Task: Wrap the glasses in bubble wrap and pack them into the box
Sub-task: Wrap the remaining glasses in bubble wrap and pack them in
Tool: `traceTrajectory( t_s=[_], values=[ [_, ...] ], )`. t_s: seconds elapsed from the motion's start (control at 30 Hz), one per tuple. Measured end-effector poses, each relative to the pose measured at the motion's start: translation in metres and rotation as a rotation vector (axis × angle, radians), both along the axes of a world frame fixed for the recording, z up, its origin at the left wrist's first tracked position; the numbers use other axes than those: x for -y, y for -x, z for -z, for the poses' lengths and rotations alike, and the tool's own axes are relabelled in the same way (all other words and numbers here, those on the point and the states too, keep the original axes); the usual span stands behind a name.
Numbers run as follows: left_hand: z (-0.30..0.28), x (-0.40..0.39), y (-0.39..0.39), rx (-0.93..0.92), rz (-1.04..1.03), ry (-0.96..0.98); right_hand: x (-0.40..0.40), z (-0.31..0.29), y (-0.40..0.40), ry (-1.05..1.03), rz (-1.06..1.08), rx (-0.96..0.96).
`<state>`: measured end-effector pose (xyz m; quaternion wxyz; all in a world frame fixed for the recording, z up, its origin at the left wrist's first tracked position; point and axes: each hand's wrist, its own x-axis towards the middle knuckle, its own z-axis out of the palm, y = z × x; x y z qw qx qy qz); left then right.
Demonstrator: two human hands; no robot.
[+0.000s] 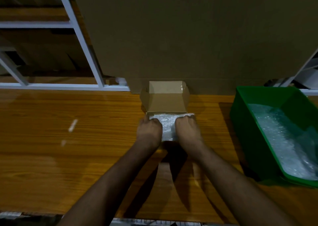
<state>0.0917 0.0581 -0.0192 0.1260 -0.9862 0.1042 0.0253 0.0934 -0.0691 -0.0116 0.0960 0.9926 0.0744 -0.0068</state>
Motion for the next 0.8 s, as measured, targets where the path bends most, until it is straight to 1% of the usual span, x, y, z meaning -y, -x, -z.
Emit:
traceTrajectory(
  t_s=[0.1,0.17,0.27,0.33,0.4,0.47,0.53,0.57,0.63,0.67,0.7,0.73,0.8],
  values=[
    [-0.006,0.001,-0.003,-0.034,0.043,0.034,-0.007,0.004,-0.003,-0.036,0.008,-0.054],
    [-0.009,0.003,-0.006,-0.071,0.07,0.065,-0.01,0.009,-0.002,-0.155,0.057,-0.101],
    [-0.013,0.007,-0.012,-0.114,0.046,0.118,-0.011,0.015,-0.001,-0.326,0.12,-0.087],
    [-0.013,0.009,-0.016,-0.098,0.033,0.151,-0.014,0.016,-0.003,-0.358,0.132,-0.115],
    [-0.013,0.01,-0.017,-0.089,0.037,0.135,-0.015,0.013,-0.007,-0.385,0.153,-0.174],
    [-0.011,0.012,-0.018,-0.092,0.016,0.113,-0.016,0.003,-0.012,-0.369,0.165,-0.239],
    [-0.009,0.014,-0.018,-0.097,-0.032,0.168,-0.015,-0.002,-0.019,-0.326,0.156,-0.304],
    [-0.008,0.014,-0.015,-0.093,-0.023,0.173,-0.014,0.0,-0.022,-0.292,0.152,-0.297],
    [0.002,0.009,-0.014,-0.004,-0.002,0.133,-0.015,0.013,-0.022,-0.169,0.142,-0.24],
    [0.0,0.008,-0.012,-0.013,-0.051,0.099,-0.018,0.019,-0.02,-0.123,0.159,-0.23],
    [0.004,0.007,-0.008,0.072,-0.058,0.117,-0.022,0.025,-0.018,-0.084,0.166,-0.224],
    [0.008,0.007,-0.007,-0.002,-0.073,0.124,-0.024,0.03,-0.016,-0.048,0.189,-0.232],
    [0.013,0.009,-0.002,-0.03,-0.085,0.13,-0.026,0.032,-0.015,-0.041,0.248,-0.265]
  ],
)
